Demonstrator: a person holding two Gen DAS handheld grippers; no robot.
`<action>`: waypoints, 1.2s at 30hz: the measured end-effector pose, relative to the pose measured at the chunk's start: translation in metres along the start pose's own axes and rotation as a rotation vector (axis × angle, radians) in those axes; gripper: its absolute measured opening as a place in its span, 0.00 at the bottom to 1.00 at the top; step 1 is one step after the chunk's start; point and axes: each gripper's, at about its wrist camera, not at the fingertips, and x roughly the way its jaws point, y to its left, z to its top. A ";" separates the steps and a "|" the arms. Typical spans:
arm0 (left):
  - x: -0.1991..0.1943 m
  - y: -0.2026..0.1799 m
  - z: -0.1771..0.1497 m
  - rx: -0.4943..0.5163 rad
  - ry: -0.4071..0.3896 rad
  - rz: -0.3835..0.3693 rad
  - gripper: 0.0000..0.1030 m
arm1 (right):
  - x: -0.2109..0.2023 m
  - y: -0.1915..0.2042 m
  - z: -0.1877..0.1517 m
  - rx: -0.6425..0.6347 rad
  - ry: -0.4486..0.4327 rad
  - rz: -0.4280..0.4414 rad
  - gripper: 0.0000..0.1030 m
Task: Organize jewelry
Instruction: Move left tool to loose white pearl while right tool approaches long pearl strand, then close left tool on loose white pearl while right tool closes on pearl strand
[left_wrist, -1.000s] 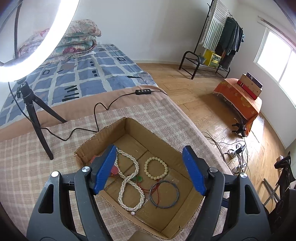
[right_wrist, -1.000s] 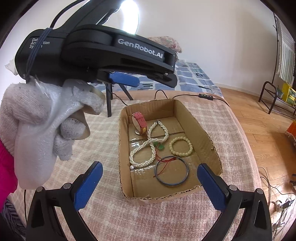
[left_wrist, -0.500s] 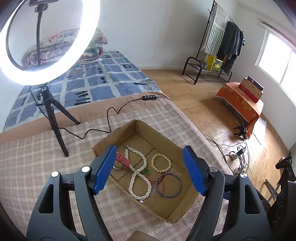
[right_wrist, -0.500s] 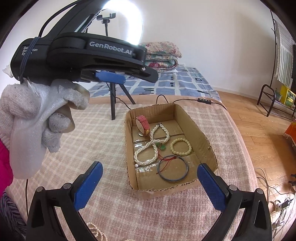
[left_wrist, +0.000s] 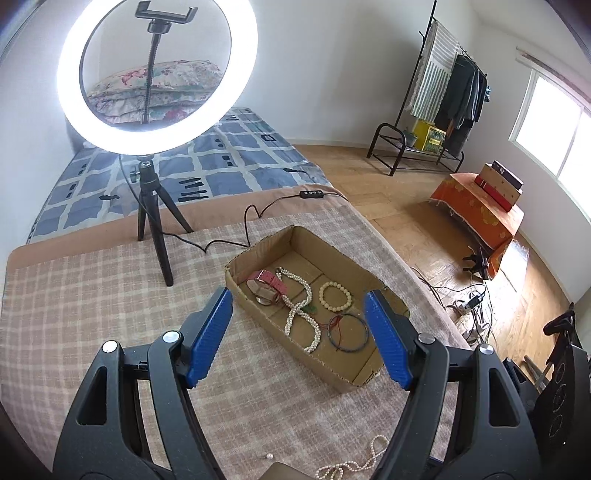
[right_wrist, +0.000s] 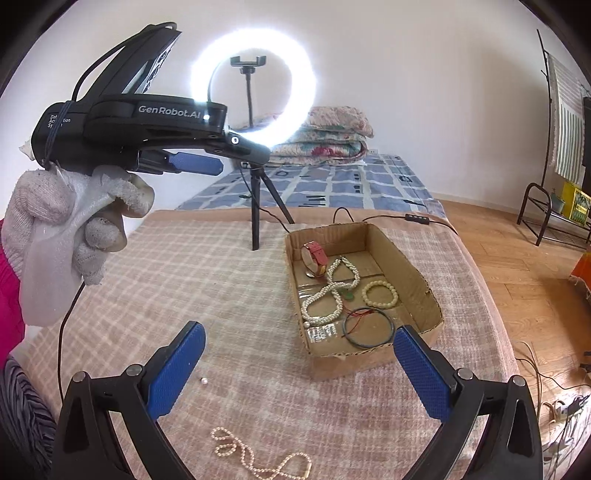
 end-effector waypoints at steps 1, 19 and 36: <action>-0.004 0.003 -0.004 -0.001 0.004 0.000 0.74 | -0.002 0.003 -0.003 -0.009 -0.001 0.005 1.00; 0.003 0.025 -0.120 0.005 0.223 -0.086 0.59 | 0.014 0.044 -0.079 -0.244 0.301 0.185 0.65; 0.050 0.014 -0.187 0.350 0.427 -0.079 0.31 | 0.041 0.043 -0.107 -0.342 0.427 0.227 0.40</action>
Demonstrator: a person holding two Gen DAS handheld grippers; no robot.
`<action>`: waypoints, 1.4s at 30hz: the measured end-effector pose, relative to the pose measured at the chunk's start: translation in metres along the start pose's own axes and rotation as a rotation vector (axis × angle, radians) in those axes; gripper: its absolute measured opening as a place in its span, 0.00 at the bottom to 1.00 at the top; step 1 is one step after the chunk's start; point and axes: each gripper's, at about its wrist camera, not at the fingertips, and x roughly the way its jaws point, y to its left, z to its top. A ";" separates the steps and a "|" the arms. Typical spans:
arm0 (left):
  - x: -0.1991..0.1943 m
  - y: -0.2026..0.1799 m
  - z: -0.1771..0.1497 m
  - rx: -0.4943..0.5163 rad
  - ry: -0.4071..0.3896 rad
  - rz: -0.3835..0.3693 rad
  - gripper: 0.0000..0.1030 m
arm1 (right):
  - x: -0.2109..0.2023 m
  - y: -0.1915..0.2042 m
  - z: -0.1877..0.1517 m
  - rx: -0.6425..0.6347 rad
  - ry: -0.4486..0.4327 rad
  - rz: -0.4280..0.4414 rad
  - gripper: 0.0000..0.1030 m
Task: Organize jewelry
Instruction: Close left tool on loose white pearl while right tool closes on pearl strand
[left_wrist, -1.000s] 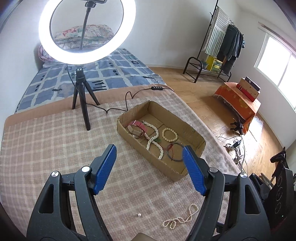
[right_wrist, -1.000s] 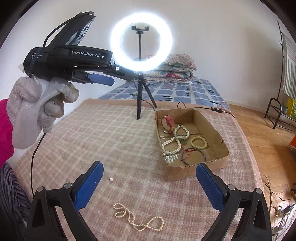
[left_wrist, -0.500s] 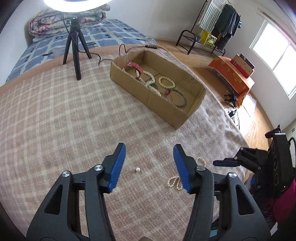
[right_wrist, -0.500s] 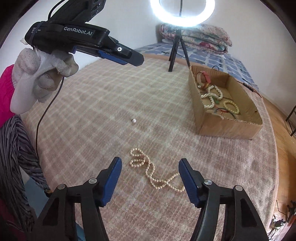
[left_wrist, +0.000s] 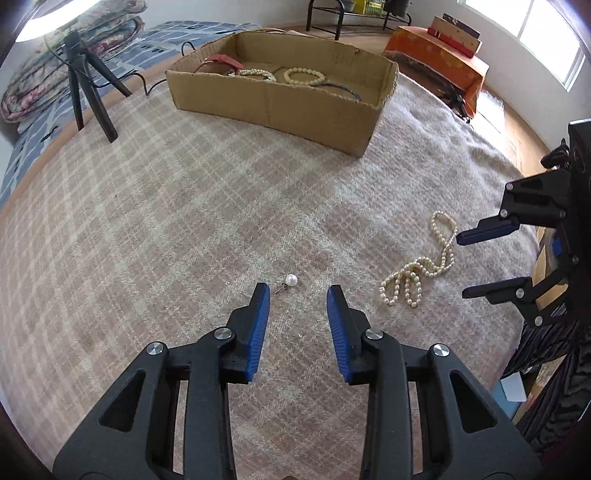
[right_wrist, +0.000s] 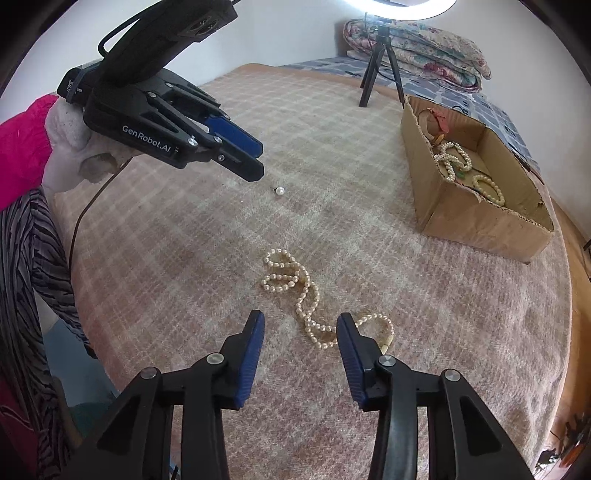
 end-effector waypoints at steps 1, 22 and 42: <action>0.004 -0.001 -0.001 0.013 0.008 0.003 0.31 | 0.003 0.001 0.001 -0.006 0.005 0.000 0.40; 0.038 0.000 0.010 0.072 0.053 0.020 0.19 | 0.023 -0.005 0.007 -0.047 0.028 0.008 0.39; 0.033 0.007 0.006 0.010 0.022 0.025 0.08 | 0.028 -0.003 0.014 -0.029 0.052 -0.019 0.01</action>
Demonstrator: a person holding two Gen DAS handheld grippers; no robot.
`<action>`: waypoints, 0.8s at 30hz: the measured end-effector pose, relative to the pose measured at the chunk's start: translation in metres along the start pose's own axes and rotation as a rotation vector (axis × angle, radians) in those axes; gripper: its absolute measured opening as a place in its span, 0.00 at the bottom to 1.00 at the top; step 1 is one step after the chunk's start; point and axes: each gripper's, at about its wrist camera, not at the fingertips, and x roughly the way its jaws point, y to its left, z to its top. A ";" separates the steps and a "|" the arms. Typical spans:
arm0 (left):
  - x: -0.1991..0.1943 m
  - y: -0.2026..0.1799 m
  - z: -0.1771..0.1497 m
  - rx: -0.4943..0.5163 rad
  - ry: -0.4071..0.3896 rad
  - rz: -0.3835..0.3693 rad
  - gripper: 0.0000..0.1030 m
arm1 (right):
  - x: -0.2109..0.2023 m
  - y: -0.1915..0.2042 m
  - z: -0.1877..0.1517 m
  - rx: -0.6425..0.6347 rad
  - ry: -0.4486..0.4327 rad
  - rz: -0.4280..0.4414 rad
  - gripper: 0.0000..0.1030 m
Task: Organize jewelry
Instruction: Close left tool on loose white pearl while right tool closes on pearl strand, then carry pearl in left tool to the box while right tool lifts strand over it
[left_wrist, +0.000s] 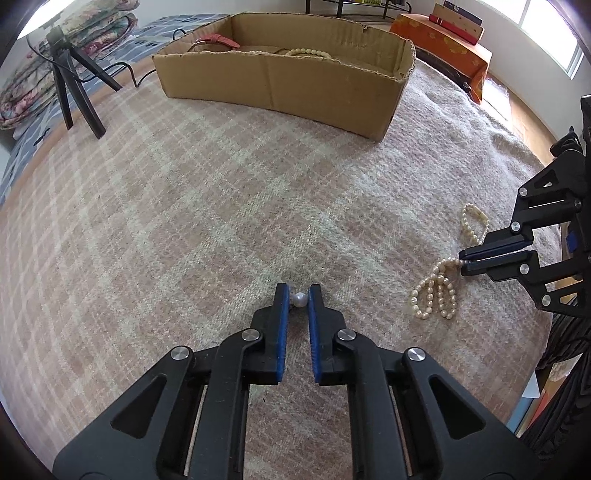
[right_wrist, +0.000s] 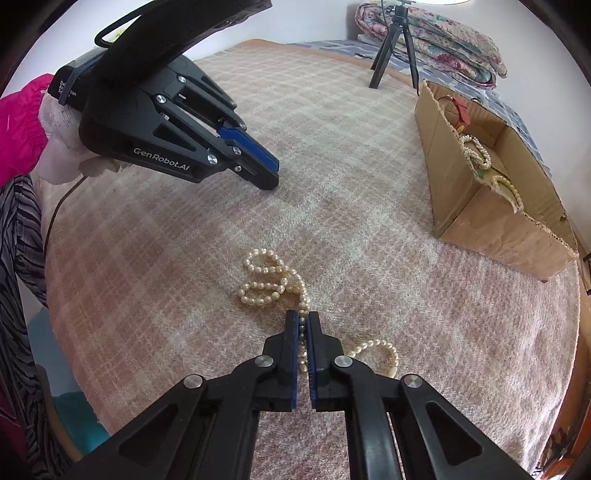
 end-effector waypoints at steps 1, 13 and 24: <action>-0.001 0.002 0.000 -0.008 -0.002 -0.004 0.08 | -0.001 0.000 0.000 0.004 -0.006 -0.002 0.01; -0.030 0.023 0.004 -0.088 -0.070 -0.011 0.08 | -0.028 -0.006 0.011 0.048 -0.101 -0.034 0.01; -0.064 0.040 0.012 -0.156 -0.161 -0.013 0.08 | -0.069 -0.010 0.032 0.074 -0.236 -0.067 0.01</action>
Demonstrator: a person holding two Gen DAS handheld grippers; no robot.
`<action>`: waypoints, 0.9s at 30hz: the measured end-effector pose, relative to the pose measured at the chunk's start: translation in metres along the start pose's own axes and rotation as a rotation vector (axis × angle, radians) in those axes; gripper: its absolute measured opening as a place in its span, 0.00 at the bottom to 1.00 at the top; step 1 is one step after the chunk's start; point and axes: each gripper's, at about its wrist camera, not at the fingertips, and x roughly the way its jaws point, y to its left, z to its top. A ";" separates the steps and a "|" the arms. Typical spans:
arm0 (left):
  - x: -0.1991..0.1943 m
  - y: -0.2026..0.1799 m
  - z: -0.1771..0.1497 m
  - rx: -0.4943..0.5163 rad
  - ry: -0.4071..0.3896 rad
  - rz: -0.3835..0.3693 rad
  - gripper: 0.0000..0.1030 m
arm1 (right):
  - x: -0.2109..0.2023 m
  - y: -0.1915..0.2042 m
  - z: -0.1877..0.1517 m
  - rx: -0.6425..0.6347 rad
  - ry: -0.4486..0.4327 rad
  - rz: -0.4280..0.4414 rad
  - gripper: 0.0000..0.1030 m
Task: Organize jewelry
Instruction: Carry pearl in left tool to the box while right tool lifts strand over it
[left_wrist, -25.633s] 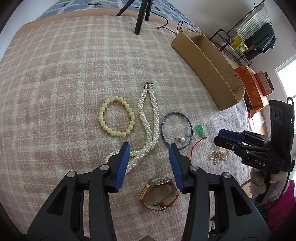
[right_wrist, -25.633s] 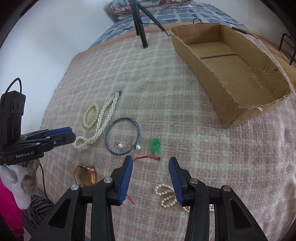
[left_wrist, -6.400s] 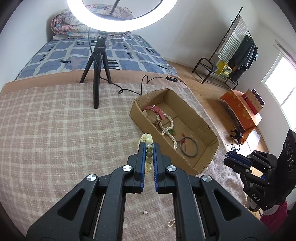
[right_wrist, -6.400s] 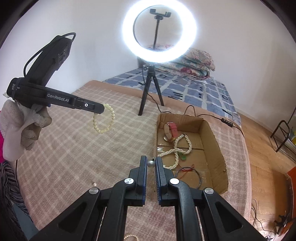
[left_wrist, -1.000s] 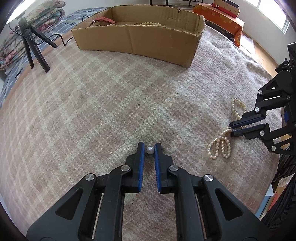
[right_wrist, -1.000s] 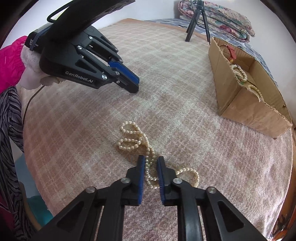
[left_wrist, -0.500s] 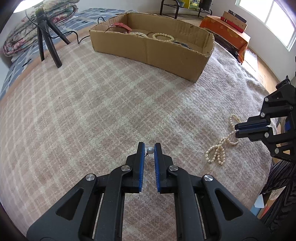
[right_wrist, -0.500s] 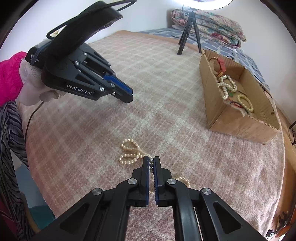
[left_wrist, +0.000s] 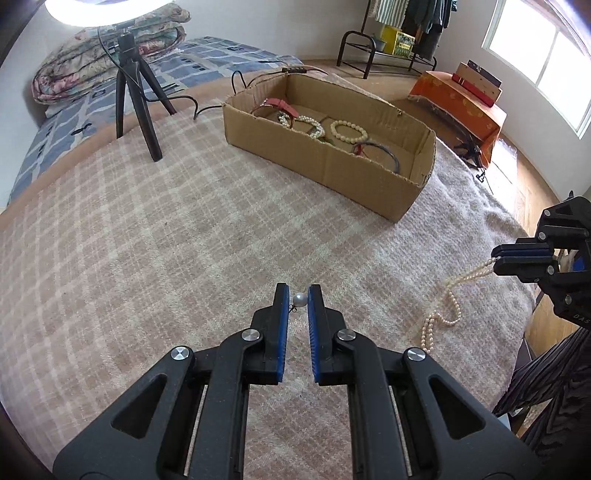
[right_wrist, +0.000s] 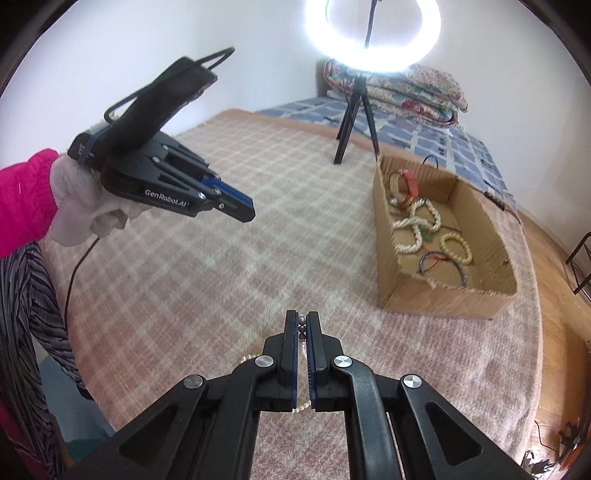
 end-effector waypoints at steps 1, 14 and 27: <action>-0.002 0.000 0.001 -0.005 -0.006 -0.001 0.08 | -0.004 -0.001 0.002 0.002 -0.012 -0.002 0.01; -0.022 -0.010 0.025 -0.022 -0.080 -0.039 0.08 | -0.063 -0.018 0.039 0.054 -0.212 -0.049 0.01; -0.040 -0.018 0.081 -0.016 -0.185 -0.051 0.08 | -0.119 -0.059 0.082 0.120 -0.400 -0.130 0.01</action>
